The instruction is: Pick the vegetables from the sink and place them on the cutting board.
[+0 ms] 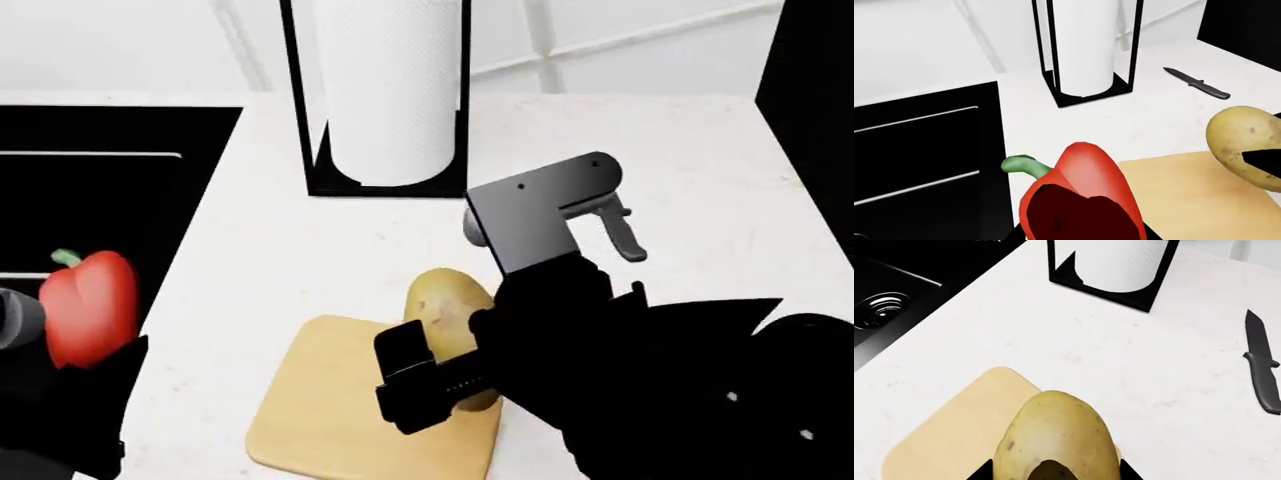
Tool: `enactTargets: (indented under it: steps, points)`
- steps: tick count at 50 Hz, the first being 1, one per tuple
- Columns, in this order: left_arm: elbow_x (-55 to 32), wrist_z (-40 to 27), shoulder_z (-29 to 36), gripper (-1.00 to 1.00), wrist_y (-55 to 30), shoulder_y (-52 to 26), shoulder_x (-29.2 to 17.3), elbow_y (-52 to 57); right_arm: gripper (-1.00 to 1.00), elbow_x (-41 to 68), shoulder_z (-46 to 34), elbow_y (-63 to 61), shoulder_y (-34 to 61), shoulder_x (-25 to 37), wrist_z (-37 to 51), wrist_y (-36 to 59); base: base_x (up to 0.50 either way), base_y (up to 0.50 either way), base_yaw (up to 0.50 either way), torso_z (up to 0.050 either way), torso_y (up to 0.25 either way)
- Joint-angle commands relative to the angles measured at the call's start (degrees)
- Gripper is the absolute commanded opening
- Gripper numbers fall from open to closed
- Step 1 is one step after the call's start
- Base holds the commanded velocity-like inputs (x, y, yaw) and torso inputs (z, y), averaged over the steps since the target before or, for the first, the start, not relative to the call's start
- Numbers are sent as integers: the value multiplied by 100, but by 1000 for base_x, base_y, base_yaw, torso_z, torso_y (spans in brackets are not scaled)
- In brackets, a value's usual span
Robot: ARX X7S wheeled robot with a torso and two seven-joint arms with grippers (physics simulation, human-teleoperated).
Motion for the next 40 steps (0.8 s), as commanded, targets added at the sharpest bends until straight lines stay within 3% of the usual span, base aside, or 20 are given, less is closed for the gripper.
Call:
enactTargets:
  steps: [1, 18, 19, 30, 31, 40]
  points:
    - [221, 107, 170, -100, 233, -30, 204, -123, -100, -236, -584, 1119, 564, -288, -439, -168, 0, 0, 0, 0, 0]
    - [130, 127, 106, -100, 308, 32, 95, -95, -100, -292, -915, 1113, 90, -200, -576, -402, 0, 0, 0, 0, 0]
    - [144, 107, 138, -100, 305, 8, 128, -102, 100, -287, -916, 1104, 93, -196, -568, -402, 0, 0, 0, 0, 0]
    - [109, 112, 250, -100, 284, -88, 178, -113, 100, -53, -782, 954, 202, -191, -382, -261, 0, 0, 0, 0, 0]
    - [98, 54, 459, -100, 208, -306, 404, -144, 100, 88, -487, 696, 928, -269, 15, -27, 0, 0, 0, 0, 0]
    - [-28, 5, 642, -100, 150, -391, 538, -89, 100, 276, -361, 492, 1180, -270, 331, 18, 0, 0, 0, 0, 0]
